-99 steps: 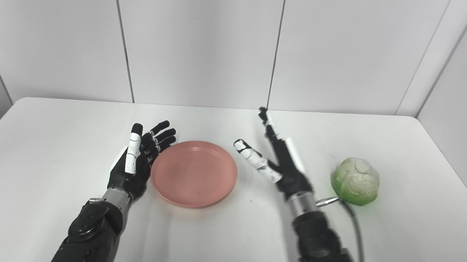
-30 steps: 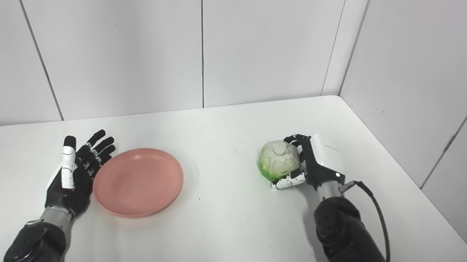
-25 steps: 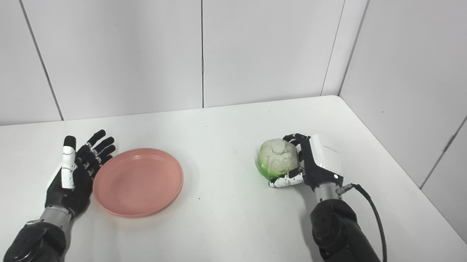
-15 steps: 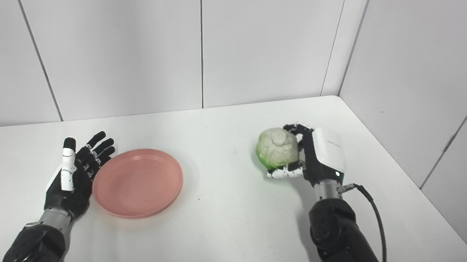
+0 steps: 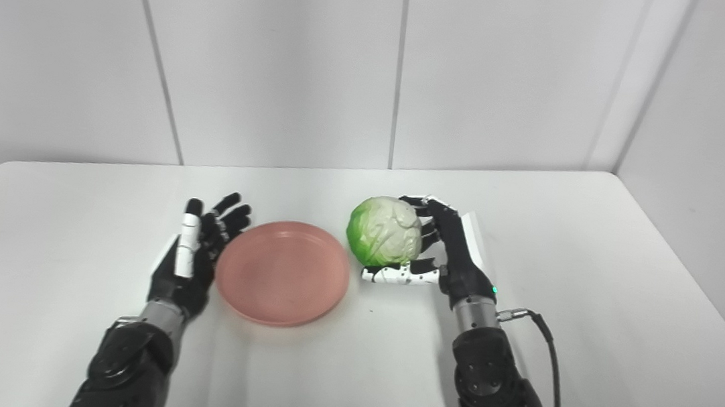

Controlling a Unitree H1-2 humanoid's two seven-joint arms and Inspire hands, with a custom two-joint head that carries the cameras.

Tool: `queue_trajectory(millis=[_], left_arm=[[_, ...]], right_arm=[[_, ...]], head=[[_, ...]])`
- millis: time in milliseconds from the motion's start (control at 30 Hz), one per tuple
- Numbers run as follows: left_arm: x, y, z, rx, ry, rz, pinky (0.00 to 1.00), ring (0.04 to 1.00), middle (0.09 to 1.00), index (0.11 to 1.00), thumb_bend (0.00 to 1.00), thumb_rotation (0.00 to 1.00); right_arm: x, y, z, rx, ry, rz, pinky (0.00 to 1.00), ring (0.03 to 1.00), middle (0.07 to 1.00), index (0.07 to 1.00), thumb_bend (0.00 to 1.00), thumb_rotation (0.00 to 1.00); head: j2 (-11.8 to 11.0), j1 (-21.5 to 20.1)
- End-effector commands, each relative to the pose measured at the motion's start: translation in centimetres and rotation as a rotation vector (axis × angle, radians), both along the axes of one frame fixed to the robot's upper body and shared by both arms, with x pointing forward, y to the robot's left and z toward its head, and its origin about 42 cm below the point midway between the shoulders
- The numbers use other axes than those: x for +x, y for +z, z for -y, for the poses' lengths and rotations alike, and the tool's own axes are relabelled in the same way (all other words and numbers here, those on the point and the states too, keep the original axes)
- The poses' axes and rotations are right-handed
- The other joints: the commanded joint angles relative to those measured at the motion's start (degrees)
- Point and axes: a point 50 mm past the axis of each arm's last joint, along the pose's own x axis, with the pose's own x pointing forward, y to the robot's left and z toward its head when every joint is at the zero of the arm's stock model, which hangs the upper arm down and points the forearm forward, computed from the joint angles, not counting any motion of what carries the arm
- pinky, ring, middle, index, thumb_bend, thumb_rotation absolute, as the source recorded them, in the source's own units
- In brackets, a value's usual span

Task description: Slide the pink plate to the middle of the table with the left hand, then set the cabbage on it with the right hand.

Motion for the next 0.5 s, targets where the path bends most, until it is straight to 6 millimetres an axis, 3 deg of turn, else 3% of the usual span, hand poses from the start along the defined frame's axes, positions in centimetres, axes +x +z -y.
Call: queue_trajectory(millis=[0,200,467], left_arm=[[-1.3,-1.8,0.7,-0.006,-0.003,-0.061,0.97,0.920,0.881,0.864,0.84,1.00],[-1.5,-2.0,1.1,0.003,0.011,-0.059,0.97,0.931,0.887,0.882,0.85,1.00],[-1.6,-2.1,1.6,0.016,0.008,-0.052,0.94,0.920,0.887,0.868,0.84,1.00]], right_arm=[[0.9,2.7,-1.8,-0.003,0.070,0.120,0.43,0.458,0.494,0.484,0.52,0.00],[0.7,1.9,-5.1,-0.087,0.154,0.107,0.37,0.431,0.485,0.511,0.52,0.00],[1.1,0.3,-6.1,-0.203,0.172,0.096,0.38,0.429,0.493,0.509,0.52,0.00]], head=[[0.0,1.1],[-0.3,3.1],[-1.0,4.4]])
